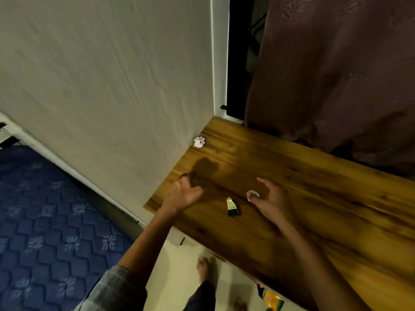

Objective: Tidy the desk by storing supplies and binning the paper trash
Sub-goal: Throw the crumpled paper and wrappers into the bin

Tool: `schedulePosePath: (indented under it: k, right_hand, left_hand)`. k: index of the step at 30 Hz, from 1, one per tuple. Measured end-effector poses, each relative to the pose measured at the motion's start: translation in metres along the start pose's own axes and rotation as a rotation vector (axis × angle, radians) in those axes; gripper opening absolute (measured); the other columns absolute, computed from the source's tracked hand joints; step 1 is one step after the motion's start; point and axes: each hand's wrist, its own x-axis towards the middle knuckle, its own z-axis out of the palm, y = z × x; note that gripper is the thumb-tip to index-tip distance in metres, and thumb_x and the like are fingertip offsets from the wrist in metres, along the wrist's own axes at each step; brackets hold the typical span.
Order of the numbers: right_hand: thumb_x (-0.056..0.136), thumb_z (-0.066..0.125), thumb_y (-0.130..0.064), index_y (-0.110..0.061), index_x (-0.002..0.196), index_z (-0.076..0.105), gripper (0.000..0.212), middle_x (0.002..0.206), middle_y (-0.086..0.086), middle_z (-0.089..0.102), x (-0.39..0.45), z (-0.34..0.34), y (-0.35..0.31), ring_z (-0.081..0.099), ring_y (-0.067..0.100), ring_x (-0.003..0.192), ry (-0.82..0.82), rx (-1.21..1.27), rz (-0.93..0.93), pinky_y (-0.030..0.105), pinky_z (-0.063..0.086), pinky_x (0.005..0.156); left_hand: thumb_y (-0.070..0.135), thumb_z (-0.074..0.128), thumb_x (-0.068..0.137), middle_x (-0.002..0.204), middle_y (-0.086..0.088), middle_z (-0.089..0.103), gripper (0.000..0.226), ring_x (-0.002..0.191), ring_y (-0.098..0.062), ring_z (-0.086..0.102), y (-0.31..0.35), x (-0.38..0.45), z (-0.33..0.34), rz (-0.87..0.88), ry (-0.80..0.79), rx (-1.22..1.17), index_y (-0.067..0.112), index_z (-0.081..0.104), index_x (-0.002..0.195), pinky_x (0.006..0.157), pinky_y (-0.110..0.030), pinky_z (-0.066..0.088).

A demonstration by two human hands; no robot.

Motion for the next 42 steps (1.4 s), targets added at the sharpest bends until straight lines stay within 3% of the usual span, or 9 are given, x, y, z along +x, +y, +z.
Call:
schedulePosePath:
  k: [4, 11, 13, 16, 20, 23, 26, 31, 42]
  right_hand:
    - [0.087, 0.077, -0.04, -0.026, 0.154, 0.036, 0.08, 0.158, 0.009, 0.037, 0.029, 0.01, -0.001, 0.036, 0.032, 0.144, 0.028, -0.168, 0.159, 0.046, 0.039, 0.112]
    - [0.087, 0.069, -0.057, -0.03, 0.147, 0.044, 0.071, 0.138, 0.007, 0.051, 0.059, 0.032, 0.001, 0.055, 0.026, 0.124, -0.015, -0.498, 0.244, 0.031, 0.047, 0.089]
    - [0.089, 0.068, -0.055, -0.033, 0.143, 0.046, 0.062, 0.133, 0.002, 0.053, 0.062, 0.04, 0.003, 0.057, 0.023, 0.12, -0.072, -0.545, 0.256, 0.03, 0.047, 0.084]
    - [0.099, 0.057, -0.04, -0.034, 0.102, 0.053, 0.008, 0.091, -0.012, 0.051, 0.064, 0.05, 0.007, 0.064, 0.017, 0.107, -0.08, -0.528, 0.245, 0.023, 0.046, 0.071]
    - [0.08, 0.072, -0.06, -0.03, 0.091, 0.059, 0.035, 0.089, -0.01, 0.041, 0.066, 0.052, 0.009, 0.062, 0.017, 0.089, -0.029, -0.417, 0.219, 0.021, 0.035, 0.058]
    - [0.075, 0.081, -0.048, -0.024, 0.09, 0.064, 0.034, 0.091, -0.006, 0.048, 0.062, 0.045, 0.01, 0.062, 0.021, 0.086, -0.011, -0.358, 0.176, 0.026, 0.046, 0.063]
    - [0.087, 0.071, -0.029, -0.028, 0.092, 0.066, 0.007, 0.097, -0.003, 0.057, 0.058, 0.04, 0.018, 0.067, 0.021, 0.086, 0.103, -0.362, 0.181, 0.028, 0.054, 0.067]
    - [0.084, 0.072, -0.018, -0.025, 0.112, 0.072, 0.028, 0.103, 0.001, 0.058, 0.042, 0.016, 0.026, 0.068, 0.026, 0.091, 0.221, -0.317, 0.238, 0.027, 0.05, 0.069]
    - [0.078, 0.08, -0.036, -0.005, 0.119, 0.066, 0.053, 0.112, 0.018, 0.065, -0.094, -0.023, 0.118, 0.065, 0.041, 0.103, 0.587, -0.2, 0.519, 0.041, 0.051, 0.087]
  left_hand:
    - [0.075, 0.049, 0.063, 0.152, -0.011, 0.051, 0.105, 0.14, -0.034, 0.048, 0.01, 0.064, -0.007, -0.055, -0.063, 0.113, 0.019, 0.044, 0.152, 0.115, -0.048, 0.041]
    - [0.04, 0.063, 0.09, 0.155, -0.019, 0.044, 0.085, 0.139, -0.041, 0.047, 0.022, 0.173, -0.005, 0.103, 0.085, 0.278, 0.015, 0.026, 0.161, 0.114, -0.045, 0.038]
    - [0.03, 0.061, 0.095, 0.156, -0.018, 0.041, 0.071, 0.14, -0.04, 0.044, 0.025, 0.201, -0.003, 0.128, 0.093, 0.357, 0.013, 0.034, 0.158, 0.116, -0.045, 0.035]
    - [0.027, 0.059, 0.094, 0.141, -0.024, 0.049, 0.049, 0.127, -0.046, 0.051, 0.029, 0.243, -0.001, 0.147, 0.092, 0.492, 0.006, 0.052, 0.139, 0.106, -0.051, 0.045]
    - [0.027, 0.06, 0.093, 0.134, -0.02, 0.06, 0.038, 0.123, -0.041, 0.058, 0.019, 0.289, -0.002, 0.087, -0.029, 0.583, 0.01, 0.065, 0.127, 0.103, -0.049, 0.049]
    - [0.019, 0.064, 0.094, 0.132, -0.017, 0.066, 0.033, 0.123, -0.038, 0.06, 0.01, 0.298, -0.002, 0.14, 0.01, 0.524, 0.01, 0.07, 0.125, 0.104, -0.045, 0.049]
    - [0.017, 0.07, 0.094, 0.134, -0.015, 0.067, 0.031, 0.123, -0.038, 0.062, 0.013, 0.297, 0.009, 0.157, -0.023, 0.408, 0.013, 0.072, 0.125, 0.104, -0.043, 0.05]
    - [0.021, 0.074, 0.094, 0.12, 0.0, 0.069, 0.026, 0.104, -0.024, 0.07, 0.066, 0.251, 0.049, 0.08, -0.322, -0.014, 0.03, 0.072, 0.118, 0.063, -0.027, 0.057]
    - [0.021, 0.071, 0.097, 0.114, 0.01, 0.073, 0.025, 0.098, -0.007, 0.069, 0.126, 0.043, 0.167, 0.286, -0.754, -0.08, 0.029, 0.075, 0.12, 0.064, -0.023, 0.059]
